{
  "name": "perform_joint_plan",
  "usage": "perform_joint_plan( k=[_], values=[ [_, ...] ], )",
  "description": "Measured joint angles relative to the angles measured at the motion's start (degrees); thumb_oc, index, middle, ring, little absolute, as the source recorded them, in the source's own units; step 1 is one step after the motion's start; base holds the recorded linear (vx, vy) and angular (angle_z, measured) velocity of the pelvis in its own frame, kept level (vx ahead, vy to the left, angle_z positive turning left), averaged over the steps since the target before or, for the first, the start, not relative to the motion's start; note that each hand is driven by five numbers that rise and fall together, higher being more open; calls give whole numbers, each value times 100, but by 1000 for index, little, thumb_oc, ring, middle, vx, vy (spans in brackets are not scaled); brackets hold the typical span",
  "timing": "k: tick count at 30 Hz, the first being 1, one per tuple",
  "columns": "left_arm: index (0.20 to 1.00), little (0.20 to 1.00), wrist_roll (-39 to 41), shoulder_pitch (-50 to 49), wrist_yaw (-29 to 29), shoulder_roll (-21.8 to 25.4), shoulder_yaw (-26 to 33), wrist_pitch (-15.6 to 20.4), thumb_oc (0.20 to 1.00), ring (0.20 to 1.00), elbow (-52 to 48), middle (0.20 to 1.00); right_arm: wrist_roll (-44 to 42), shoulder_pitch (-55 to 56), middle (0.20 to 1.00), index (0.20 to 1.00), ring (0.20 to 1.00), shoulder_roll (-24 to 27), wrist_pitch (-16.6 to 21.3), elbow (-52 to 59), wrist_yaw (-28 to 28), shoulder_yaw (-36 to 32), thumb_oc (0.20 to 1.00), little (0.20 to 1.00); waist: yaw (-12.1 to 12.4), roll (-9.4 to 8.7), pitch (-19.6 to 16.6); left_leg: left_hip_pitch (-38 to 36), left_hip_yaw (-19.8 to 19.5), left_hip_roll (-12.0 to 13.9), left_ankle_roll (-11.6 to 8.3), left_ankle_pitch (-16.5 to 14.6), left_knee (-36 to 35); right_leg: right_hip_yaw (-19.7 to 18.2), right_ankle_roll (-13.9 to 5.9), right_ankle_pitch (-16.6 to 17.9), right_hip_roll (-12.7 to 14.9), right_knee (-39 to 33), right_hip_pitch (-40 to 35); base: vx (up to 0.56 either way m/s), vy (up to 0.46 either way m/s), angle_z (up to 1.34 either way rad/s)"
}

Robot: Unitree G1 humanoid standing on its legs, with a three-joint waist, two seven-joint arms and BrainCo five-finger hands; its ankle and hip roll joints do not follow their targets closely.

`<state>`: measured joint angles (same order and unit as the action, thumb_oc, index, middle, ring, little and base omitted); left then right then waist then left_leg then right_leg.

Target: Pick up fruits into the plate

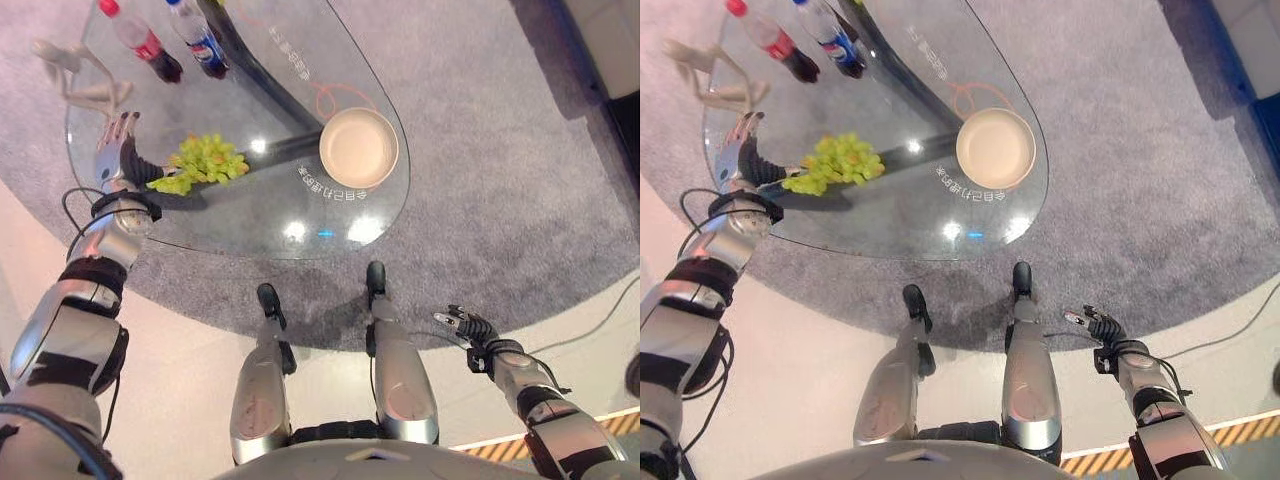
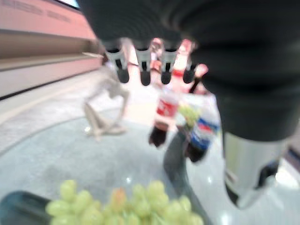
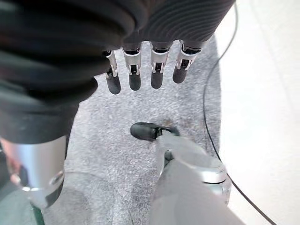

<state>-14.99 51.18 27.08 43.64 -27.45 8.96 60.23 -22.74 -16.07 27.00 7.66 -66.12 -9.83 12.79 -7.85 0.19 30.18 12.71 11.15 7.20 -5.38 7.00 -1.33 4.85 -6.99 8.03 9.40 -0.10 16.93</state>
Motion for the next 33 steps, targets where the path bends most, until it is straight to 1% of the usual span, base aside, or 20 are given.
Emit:
perform_joint_plan(
  k=[5,8,11,13,16,18,22,27,33],
  values=[
    [1000,1000,-305,504,-155,-11,-488,-61,1000,1000,250,1000,-124,-107,1000,1000,1000,158,14,183,-5,156,1000,1000,-72,1,28,261,1,0,0,2,66,22,-3,-6,15,181,326,-18,10,0],
    [1000,1000,-305,777,-233,-9,-654,-269,1000,1000,272,1000,-200,-146,1000,1000,1000,159,41,226,-9,209,1000,1000,-52,-1,29,674,-19,-1,10,19,223,24,-15,-41,38,351,724,-9,-42,4],
    [1000,1000,-311,826,-311,-32,-732,-423,1000,1000,489,1000,-327,-191,1000,1000,1000,162,83,320,22,347,1000,1000,-107,-2,32,940,-48,-1,10,22,368,21,-6,-85,59,563,1017,7,-17,2],
    [1000,1000,-318,937,-390,-27,-900,-564,1000,1000,673,1000,-438,-198,1000,1000,1000,185,83,604,96,374,1000,1000,-129,-3,32,1194,-68,-4,11,21,517,-6,1,-147,78,795,1315,3,-4,2],
    [1000,1000,-311,1054,-396,-29,-933,-838,1000,1000,811,1000,-603,-309,1000,1000,1000,192,105,949,159,385,1000,1000,-156,-6,30,1668,-93,0,15,20,726,-98,13,-315,94,1210,1891,0,0,0],
    [1000,1000,-306,1069,-395,-31,-933,-981,1000,1000,876,1000,-696,-385,1000,1000,1000,205,105,976,219,383,1000,1000,-199,-6,30,1874,-92,2,20,26,807,-137,17,-322,96,1326,2119,0,0,0],
    [1000,1000,-295,1135,-368,-33,-932,-1248,1000,1000,941,1000,-777,-381,1000,1000,1000,209,108,997,237,429,1000,1000,-252,-8,30,2104,-124,10,21,22,928,-148,30,-318,98,1449,2347,2,-6,1],
    [1000,1000,-259,1365,-236,-59,-924,-1703,1000,1000,1158,1000,-833,-383,1000,1000,1000,206,144,1066,244,518,1000,1000,-271,-22,29,2481,-167,61,11,6,1121,-135,79,-327,77,1614,2694,6,-28,1],
    [1000,1000,-27,1539,156,-49,-757,-1965,1000,1000,1386,1000,-1044,-383,1000,1000,1000,209,273,1152,244,576,1000,1000,-268,-31,26,2810,-232,119,-10,-40,1350,-122,122,-360,46,1792,2987,0,0,0]
  ],
)
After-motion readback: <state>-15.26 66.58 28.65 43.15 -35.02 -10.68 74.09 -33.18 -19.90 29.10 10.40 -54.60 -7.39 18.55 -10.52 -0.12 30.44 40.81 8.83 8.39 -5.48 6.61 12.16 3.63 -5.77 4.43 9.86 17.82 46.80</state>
